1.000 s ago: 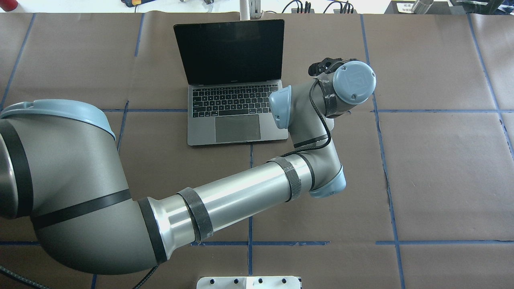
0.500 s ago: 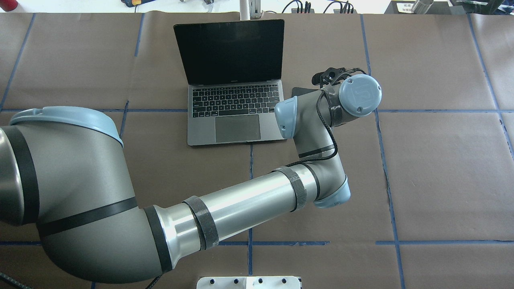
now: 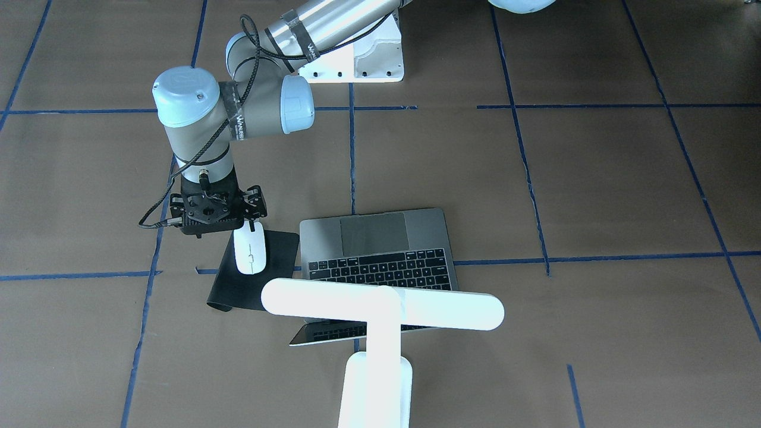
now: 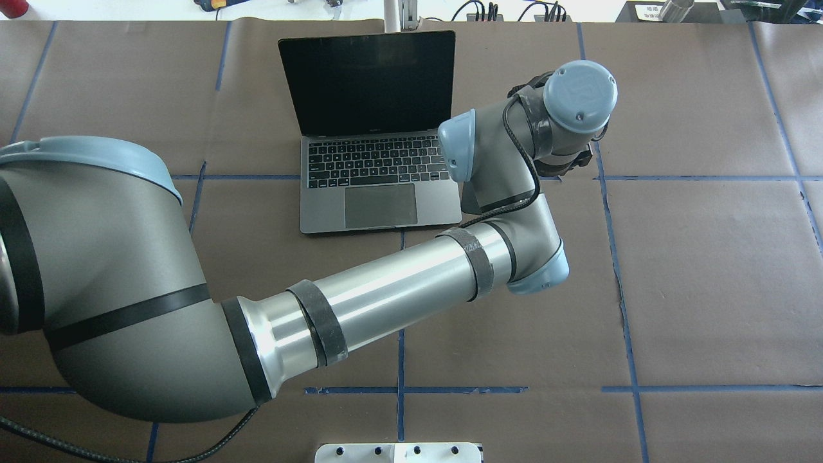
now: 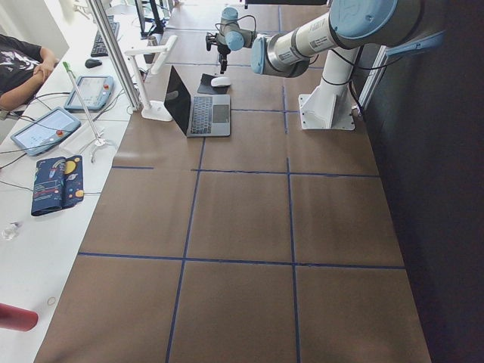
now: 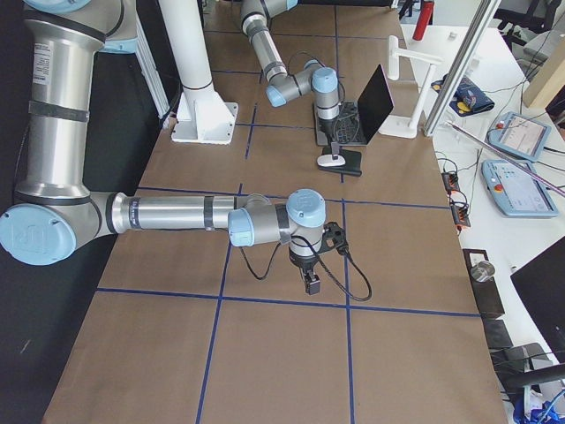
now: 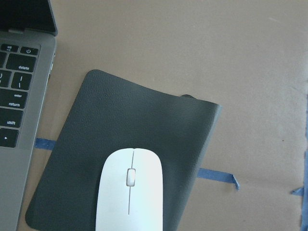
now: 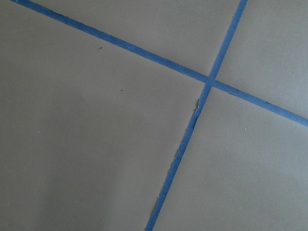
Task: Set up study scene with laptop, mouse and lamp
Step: 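Carry the white mouse with the left gripper onto the mouse pad, then release the mouse and withdraw the left arm away from the table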
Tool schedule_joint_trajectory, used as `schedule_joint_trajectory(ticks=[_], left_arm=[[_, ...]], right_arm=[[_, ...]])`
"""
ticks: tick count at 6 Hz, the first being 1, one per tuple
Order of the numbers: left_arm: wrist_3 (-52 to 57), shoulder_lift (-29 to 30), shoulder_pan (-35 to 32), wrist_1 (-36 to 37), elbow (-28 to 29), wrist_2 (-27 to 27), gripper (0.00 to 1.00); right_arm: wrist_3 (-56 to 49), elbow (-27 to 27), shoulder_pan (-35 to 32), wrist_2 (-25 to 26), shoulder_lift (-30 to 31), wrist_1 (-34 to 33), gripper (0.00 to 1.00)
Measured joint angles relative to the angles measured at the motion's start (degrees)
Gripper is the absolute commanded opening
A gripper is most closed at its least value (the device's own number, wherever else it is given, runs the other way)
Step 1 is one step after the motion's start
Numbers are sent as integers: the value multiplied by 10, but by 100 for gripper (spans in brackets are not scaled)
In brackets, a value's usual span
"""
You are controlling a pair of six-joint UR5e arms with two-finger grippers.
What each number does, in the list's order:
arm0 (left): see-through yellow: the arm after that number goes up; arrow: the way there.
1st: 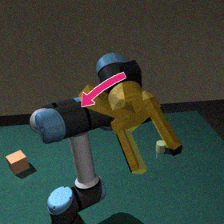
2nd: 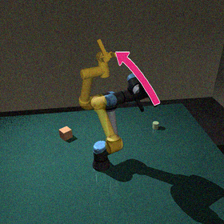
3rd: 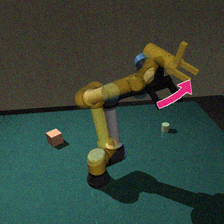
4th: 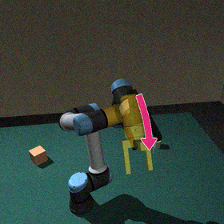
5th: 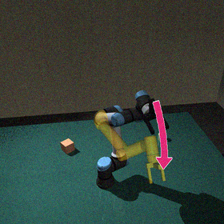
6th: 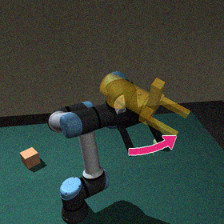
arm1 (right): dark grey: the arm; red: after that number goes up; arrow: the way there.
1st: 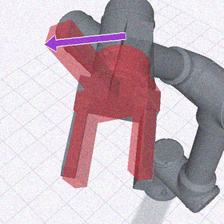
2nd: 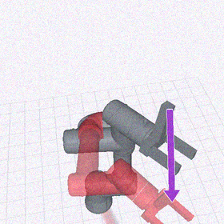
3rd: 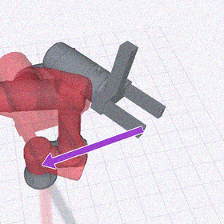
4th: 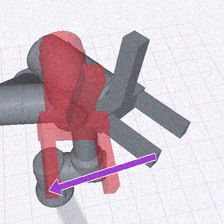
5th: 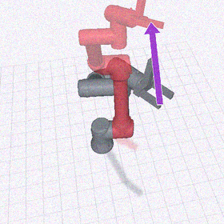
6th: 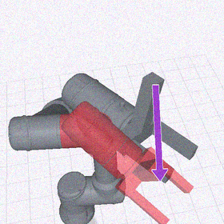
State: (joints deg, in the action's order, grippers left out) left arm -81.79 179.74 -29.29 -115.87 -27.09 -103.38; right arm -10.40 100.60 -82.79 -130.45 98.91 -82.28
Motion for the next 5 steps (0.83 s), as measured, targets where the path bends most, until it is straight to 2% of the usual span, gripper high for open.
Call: schedule_joint_trajectory(ticks=[1,2,5], left_arm=[[20,-8,-17,33,-31,-47,100],[70,-43,-28,77,-96,-72,100],[286,-241,-55,209,-390,-89,100]], right_arm=[[2,1,0,-1,0,-1,100],[3,1,0,-2,0,-1,100],[3,0,0,-4,0,-1,100]])
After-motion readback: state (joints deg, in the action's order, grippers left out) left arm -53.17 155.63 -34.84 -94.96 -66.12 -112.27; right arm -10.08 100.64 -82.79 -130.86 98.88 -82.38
